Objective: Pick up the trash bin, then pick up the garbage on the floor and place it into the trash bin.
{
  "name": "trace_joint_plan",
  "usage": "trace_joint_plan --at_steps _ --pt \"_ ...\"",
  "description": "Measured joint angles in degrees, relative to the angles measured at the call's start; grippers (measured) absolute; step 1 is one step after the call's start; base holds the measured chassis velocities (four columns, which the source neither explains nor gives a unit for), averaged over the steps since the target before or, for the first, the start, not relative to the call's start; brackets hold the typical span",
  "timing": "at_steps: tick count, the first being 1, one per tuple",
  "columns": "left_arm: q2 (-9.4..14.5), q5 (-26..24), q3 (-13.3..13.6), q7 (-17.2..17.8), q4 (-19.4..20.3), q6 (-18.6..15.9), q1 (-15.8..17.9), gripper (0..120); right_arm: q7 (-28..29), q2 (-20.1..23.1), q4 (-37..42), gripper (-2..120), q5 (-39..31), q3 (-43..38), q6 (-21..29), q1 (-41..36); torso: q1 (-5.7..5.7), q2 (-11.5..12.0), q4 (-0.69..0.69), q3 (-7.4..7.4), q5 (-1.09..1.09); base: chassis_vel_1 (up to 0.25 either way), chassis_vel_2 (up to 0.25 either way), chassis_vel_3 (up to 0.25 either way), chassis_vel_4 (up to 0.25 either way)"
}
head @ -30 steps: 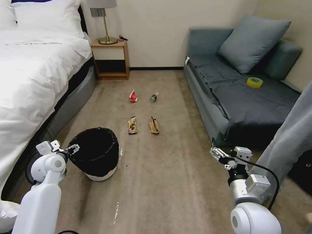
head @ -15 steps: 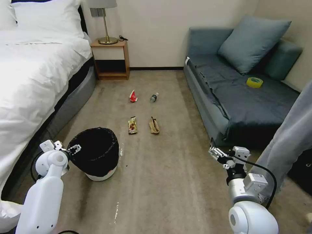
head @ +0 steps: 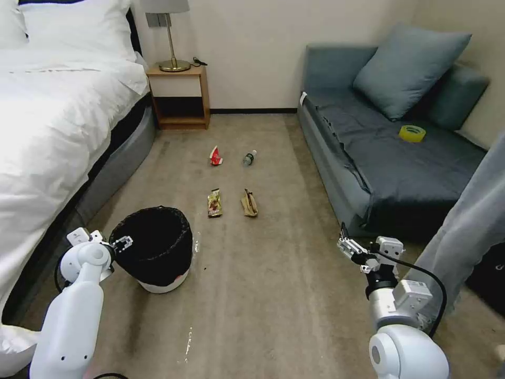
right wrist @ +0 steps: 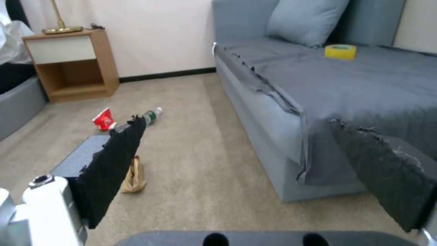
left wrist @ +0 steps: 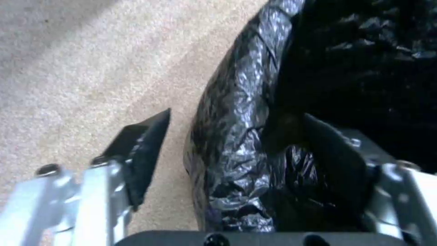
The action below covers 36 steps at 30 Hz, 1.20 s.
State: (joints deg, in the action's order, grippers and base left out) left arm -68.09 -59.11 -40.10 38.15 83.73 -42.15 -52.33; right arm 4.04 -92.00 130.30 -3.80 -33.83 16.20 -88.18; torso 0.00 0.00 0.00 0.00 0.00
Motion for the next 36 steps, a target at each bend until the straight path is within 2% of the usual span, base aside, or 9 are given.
trace_joint_plan --at_steps 5,6,19,23,27,28,31,33,36 --pt "-0.1 -0.1 0.0 0.0 -0.1 0.1 0.0 56 0.1 0.2 -0.1 100 0.0 0.0 -0.1 0.1 0.0 0.0 0.0 0.0 0.02 0.0 0.0 0.0 0.0" --pt "-0.2 -0.2 0.0 0.0 -0.2 0.1 0.0 48 0.1 0.3 -0.1 100 0.0 0.0 -0.1 0.1 0.0 0.0 0.0 -0.01 0.02 0.0 0.0 0.0 0.0" --pt "-0.5 -1.3 -1.3 0.1 0.0 0.2 -0.8 4 0.2 0.8 -0.2 100 -0.6 0.0 -0.3 0.2 0.0 0.0 0.01 -0.01 0.0 0.0 0.0 0.0 0.0" --pt "-0.8 -1.2 -2.1 0.1 2.0 -0.1 -2.0 2 0.8 1.0 -0.2 100 -1.4 0.1 -0.6 0.2 0.0 0.0 -0.01 0.0 -0.04 0.0 0.0 0.0 0.0" --pt "-2.1 0.6 -3.8 -0.7 8.6 -0.1 -5.4 2 1.3 1.3 -0.2 100 -3.6 0.5 -2.2 0.2 0.0 0.0 0.0 0.0 -0.01 0.0 0.0 0.0 0.0" --pt "-2.1 0.6 -3.8 -0.7 8.6 -0.1 -5.4 2 1.3 1.3 -0.2 100 -3.6 0.5 -2.2 0.2 0.0 0.0 0.0 0.0 -0.01 0.0 0.0 0.0 0.0" --pt "-3.2 4.0 -4.7 -2.3 15.8 -0.1 -8.7 2 1.7 1.5 -0.4 100 -4.4 0.6 -6.3 0.4 0.0 0.0 -0.01 0.0 -0.01 0.0 0.0 0.0 0.0" --pt "-3.3 4.7 -4.8 -2.6 16.6 -0.1 -9.2 2 1.7 1.6 -0.4 100 -4.5 0.5 -6.6 0.4 0.0 0.0 -0.01 0.0 0.0 0.0 0.0 0.0 0.0" --pt "-4.2 12.7 -5.6 -5.7 22.9 -0.1 -12.3 2 1.5 2.3 -0.4 100 -6.1 0.2 -8.9 0.5 0.0 0.0 -0.01 0.0 0.02 0.0 0.0 0.0 0.0"
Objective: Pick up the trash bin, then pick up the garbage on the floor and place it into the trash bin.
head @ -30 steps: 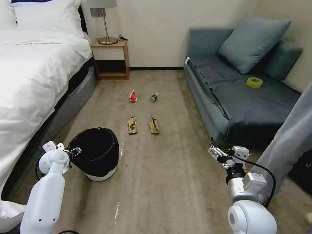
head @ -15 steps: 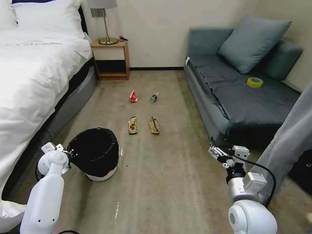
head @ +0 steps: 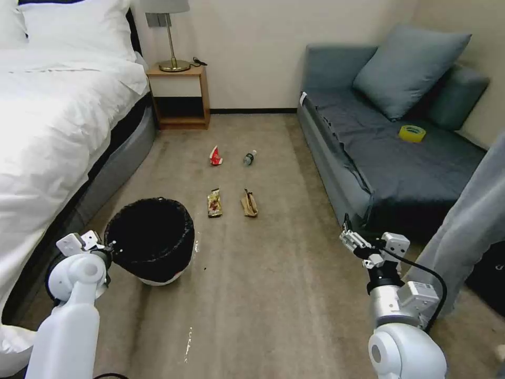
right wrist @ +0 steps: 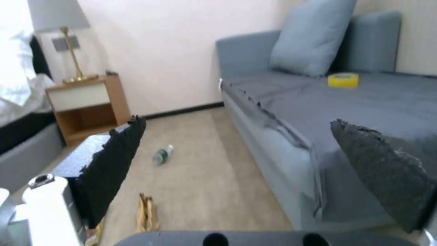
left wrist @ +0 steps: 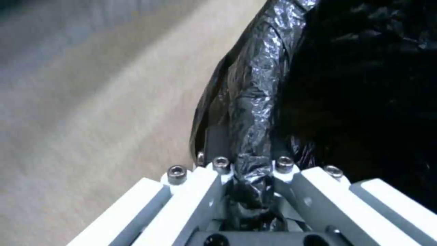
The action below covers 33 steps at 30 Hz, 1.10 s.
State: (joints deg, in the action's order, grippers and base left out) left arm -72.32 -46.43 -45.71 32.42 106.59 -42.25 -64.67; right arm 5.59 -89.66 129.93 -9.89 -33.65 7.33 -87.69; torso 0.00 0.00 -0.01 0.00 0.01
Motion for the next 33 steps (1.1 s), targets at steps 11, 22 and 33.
trace_joint_plan --at_steps 11,22,33 --pt "-4.0 9.2 -1.5 -1.7 6.9 0.0 -5.2 2 -4.6 1.5 -0.4 100 -3.4 -0.8 -3.5 -0.3 0.0 0.0 0.01 0.0 -0.01 0.0 0.0 0.0 0.0" --pt "-5.2 10.4 -3.0 -2.0 8.4 0.0 -6.4 2 -9.9 1.7 -2.2 100 -3.3 -0.4 -6.1 0.3 0.0 0.0 0.0 0.0 -0.01 0.0 0.0 0.0 0.0" --pt "-4.9 9.7 -4.2 -2.2 8.1 0.1 -5.5 2 -10.9 1.7 -1.9 100 -3.3 -0.5 -6.5 -0.1 0.0 0.0 0.01 0.0 -0.03 -0.061 0.062 0.069 -0.065"
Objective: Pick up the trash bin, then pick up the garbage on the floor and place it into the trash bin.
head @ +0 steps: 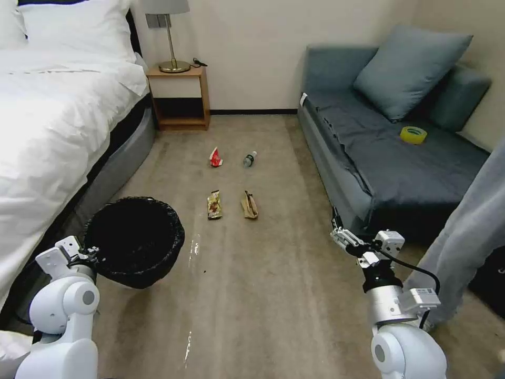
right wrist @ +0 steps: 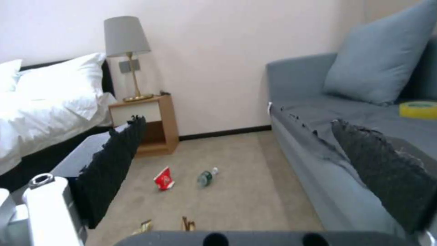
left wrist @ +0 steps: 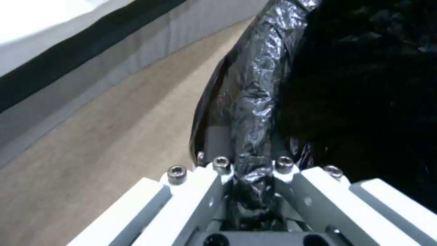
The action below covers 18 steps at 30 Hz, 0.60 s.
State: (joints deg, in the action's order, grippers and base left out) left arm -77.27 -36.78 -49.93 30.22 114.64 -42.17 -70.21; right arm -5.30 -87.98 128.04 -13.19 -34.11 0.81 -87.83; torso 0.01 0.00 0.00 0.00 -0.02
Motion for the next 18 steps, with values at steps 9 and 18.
trace_joint_plan --at_steps 9,18 --pt "0.1 -0.2 -0.4 -0.2 -0.9 0.0 0.5 2 -0.2 -0.4 0.2 100 0.3 0.1 0.0 -0.1 -0.01 0.0 0.0 0.0 -0.01 -0.228 0.229 0.237 -0.22" --pt "0.7 -0.6 -1.3 -0.4 -1.5 0.0 1.2 2 -0.4 -0.4 0.1 100 0.4 0.2 0.1 -0.1 -0.01 0.0 -0.01 0.01 -0.01 -0.261 0.278 0.276 -0.277"
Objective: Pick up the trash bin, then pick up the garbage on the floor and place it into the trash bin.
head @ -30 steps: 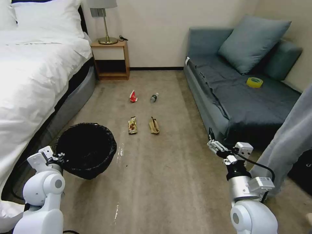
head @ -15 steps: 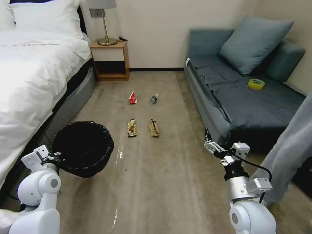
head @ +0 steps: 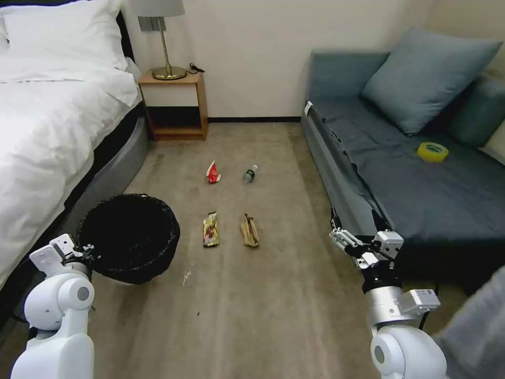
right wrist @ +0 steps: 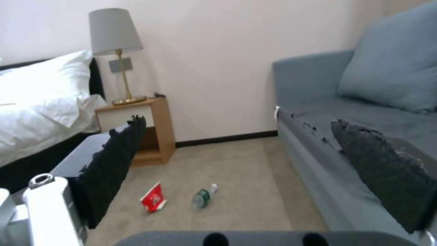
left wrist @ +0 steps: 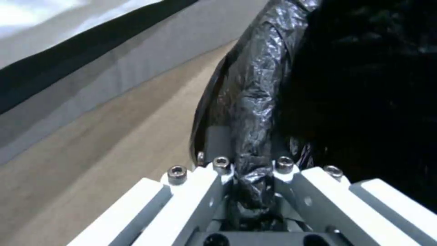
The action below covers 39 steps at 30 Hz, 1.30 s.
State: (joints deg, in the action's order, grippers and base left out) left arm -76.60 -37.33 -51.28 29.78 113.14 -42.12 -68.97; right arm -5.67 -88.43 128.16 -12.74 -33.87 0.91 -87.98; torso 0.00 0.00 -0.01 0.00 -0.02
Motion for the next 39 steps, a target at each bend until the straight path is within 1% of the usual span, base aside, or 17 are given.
trace_joint_plan --at_steps 2,15,20,26,29,35,39 --pt "0.1 -0.1 -0.1 0.0 -0.1 0.0 0.1 2 0.0 -0.1 -0.1 100 0.0 0.1 0.0 0.0 0.0 0.0 0.01 0.0 0.03 -0.284 0.28 0.274 -0.282" --pt "-0.2 0.0 -0.1 -0.1 -0.6 0.0 0.4 2 -0.1 0.1 -0.8 100 0.4 0.5 -0.2 0.3 0.0 0.0 0.0 0.0 0.02 -0.268 0.273 0.266 -0.272" --pt "-0.3 0.2 -0.1 -0.1 -0.6 0.1 0.3 2 -0.3 0.1 -1.0 100 0.7 1.0 -0.8 0.3 -0.01 0.0 0.01 0.0 0.02 -0.208 0.214 0.196 -0.213" --pt "-0.5 0.4 -0.2 -0.2 -0.7 0.6 0.2 2 -1.0 0.1 -1.7 100 2.0 1.9 -2.6 0.3 0.0 0.0 0.0 0.0 0.02 -0.139 0.132 0.125 -0.148" --pt "-0.5 0.4 -0.3 -0.2 -0.7 0.6 0.2 2 -1.0 0.3 -1.8 100 2.6 2.4 -2.7 0.4 -0.01 0.0 0.01 0.0 0.02 -0.062 0.061 0.066 -0.064" --pt "-0.5 0.4 -0.3 -0.3 -0.9 0.7 0.4 2 -0.8 0.3 -1.9 100 3.1 3.4 -2.4 0.5 0.0 0.0 0.01 0.0 0.02 0.0 0.0 0.0 0.0" --pt "-0.4 0.4 -0.5 -0.4 -0.9 0.9 0.4 2 -1.7 0.3 -2.0 100 2.9 3.7 -2.1 0.4 0.0 0.0 0.01 0.0 0.02 0.0 0.0 0.0 0.0"
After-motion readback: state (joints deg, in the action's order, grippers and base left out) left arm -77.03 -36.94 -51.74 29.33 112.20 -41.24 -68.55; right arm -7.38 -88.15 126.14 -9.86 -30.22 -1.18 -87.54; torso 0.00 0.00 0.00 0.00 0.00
